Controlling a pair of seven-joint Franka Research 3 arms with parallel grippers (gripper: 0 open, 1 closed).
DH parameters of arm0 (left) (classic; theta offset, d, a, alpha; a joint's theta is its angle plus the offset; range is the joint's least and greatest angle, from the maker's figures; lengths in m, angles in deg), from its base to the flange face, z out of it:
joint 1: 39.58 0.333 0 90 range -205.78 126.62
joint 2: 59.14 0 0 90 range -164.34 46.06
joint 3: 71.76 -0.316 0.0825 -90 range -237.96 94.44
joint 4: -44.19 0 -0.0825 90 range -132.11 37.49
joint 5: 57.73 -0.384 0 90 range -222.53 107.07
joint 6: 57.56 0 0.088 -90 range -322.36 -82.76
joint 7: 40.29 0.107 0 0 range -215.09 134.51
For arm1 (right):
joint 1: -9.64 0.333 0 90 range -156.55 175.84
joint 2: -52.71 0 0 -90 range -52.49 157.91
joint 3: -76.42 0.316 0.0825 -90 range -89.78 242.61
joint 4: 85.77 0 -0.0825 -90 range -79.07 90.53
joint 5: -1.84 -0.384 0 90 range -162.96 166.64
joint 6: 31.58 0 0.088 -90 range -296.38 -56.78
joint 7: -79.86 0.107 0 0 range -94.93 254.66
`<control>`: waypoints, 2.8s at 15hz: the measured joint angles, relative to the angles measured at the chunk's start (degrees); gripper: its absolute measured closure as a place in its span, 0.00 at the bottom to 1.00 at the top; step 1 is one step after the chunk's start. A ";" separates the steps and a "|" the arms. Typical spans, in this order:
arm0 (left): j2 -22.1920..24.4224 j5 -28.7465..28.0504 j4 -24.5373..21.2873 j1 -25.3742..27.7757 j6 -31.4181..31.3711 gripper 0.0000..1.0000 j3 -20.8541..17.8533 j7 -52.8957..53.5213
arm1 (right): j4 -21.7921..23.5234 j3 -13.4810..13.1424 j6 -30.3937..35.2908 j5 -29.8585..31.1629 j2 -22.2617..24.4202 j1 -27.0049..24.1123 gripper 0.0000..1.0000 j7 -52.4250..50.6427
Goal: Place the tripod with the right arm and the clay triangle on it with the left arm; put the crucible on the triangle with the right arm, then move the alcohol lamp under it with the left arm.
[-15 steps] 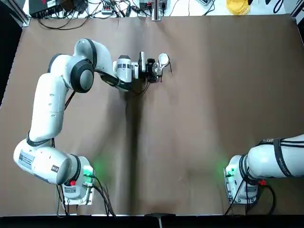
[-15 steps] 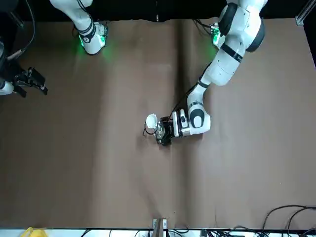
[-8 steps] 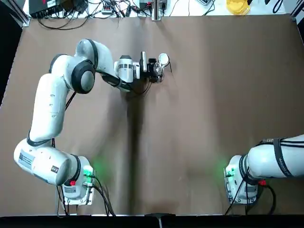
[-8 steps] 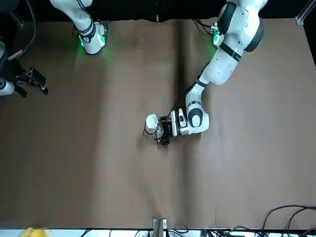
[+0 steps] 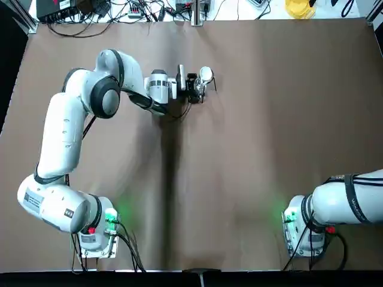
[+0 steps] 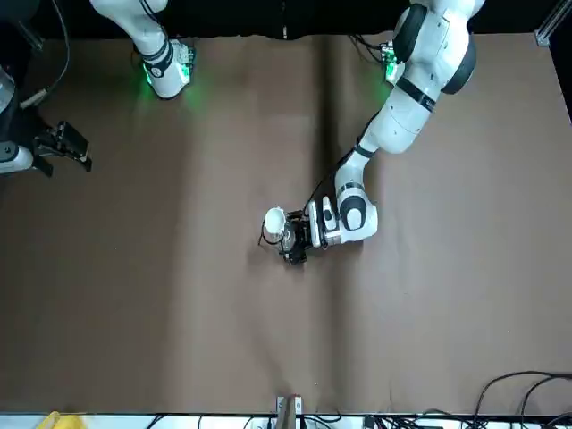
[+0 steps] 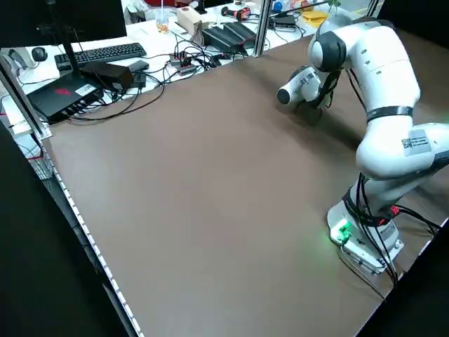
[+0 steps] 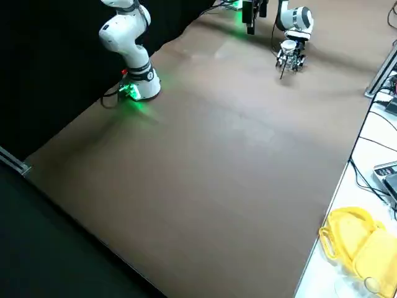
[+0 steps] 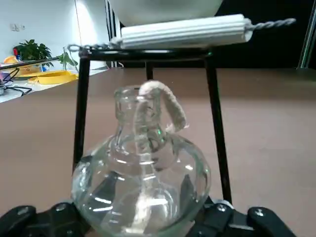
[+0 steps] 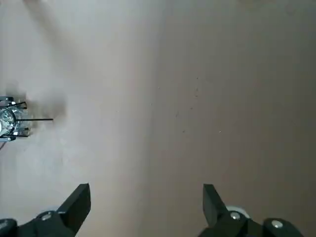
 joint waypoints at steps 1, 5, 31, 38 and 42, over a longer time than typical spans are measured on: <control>-0.09 0.07 0.05 -0.07 -0.07 0.28 -0.11 0.00 | 0.02 0.00 0.01 0.00 0.00 0.01 0.00 0.00; -0.50 0.16 0.30 -0.21 -0.13 0.29 -0.76 0.00 | 0.07 -0.26 0.59 0.00 0.00 0.01 0.00 0.08; -0.64 0.15 0.90 0.28 -0.24 0.19 -1.58 0.03 | 0.14 -0.07 0.59 0.00 0.00 0.10 0.00 0.08; -0.63 0.14 1.17 1.19 -0.23 0.26 -1.77 0.07 | 0.17 -0.02 0.62 0.00 0.00 0.28 0.00 0.07; -0.63 0.09 1.20 2.05 -0.21 0.26 -1.86 0.09 | 0.30 -0.01 0.72 0.00 0.00 0.66 0.00 0.07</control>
